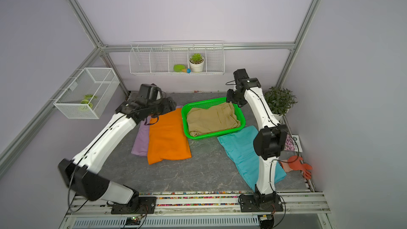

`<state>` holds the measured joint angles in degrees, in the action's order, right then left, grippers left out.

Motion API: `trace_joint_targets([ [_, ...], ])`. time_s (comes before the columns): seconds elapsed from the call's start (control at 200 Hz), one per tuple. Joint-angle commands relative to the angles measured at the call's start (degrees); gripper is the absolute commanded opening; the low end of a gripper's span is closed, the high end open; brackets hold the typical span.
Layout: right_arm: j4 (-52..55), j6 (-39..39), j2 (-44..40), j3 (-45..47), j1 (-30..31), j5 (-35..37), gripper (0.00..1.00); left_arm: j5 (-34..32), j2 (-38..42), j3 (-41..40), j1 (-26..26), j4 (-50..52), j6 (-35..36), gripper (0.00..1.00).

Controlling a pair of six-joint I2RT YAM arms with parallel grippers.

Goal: Put the folded long pants in the basket
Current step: Place the long pant in the basket, then adjust the long pant at the center of the board.

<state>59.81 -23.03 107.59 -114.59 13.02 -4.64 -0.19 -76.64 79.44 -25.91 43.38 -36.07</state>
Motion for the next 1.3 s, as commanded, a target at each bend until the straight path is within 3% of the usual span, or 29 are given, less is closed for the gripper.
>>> trace_joint_targets([
  [0.0, -10.2, -2.2, -9.7, 13.3, 3.1, -2.7, 0.6, 2.6, 8.9, -17.0, 0.6, -2.9, -5.7, 0.84],
  [0.095, -14.2, -1.9, -16.7, 23.5, 7.1, -2.2, 0.6, 6.9, 20.3, -30.2, 0.6, -6.2, -11.1, 0.84],
  [0.235, -18.4, -2.1, -23.5, 35.7, 13.7, -0.7, 0.6, 8.4, 32.5, -44.0, 0.5, -6.9, -18.1, 0.8],
  [0.44, -20.8, -2.0, -28.0, 44.1, 17.9, 1.5, 0.6, 15.2, 36.3, -56.5, -0.3, -13.9, -25.4, 0.77],
  [0.51, -21.2, -2.1, -28.9, 45.5, 18.2, 1.6, 0.59, 14.4, 36.3, -59.1, -1.9, -16.4, -28.1, 0.77],
  [0.725, -20.7, -1.5, -29.2, 45.9, 18.3, 1.2, 0.6, 10.9, 30.1, -60.5, -7.4, -25.2, -32.6, 0.76],
  [1.02, -20.2, -0.5, -29.3, 45.6, 18.3, 0.4, 0.6, 7.0, 18.2, -61.1, -8.4, -33.5, -33.5, 0.67],
  [1.17, -20.2, -0.1, -29.1, 45.8, 18.3, 0.4, 0.59, 4.0, 15.7, -59.3, -8.4, -31.9, -31.7, 0.5],
  [1.295, -20.5, -0.2, -28.8, 46.1, 18.3, 0.0, 0.59, -2.0, 17.6, -54.2, -8.4, -20.9, -30.8, 0.21],
])
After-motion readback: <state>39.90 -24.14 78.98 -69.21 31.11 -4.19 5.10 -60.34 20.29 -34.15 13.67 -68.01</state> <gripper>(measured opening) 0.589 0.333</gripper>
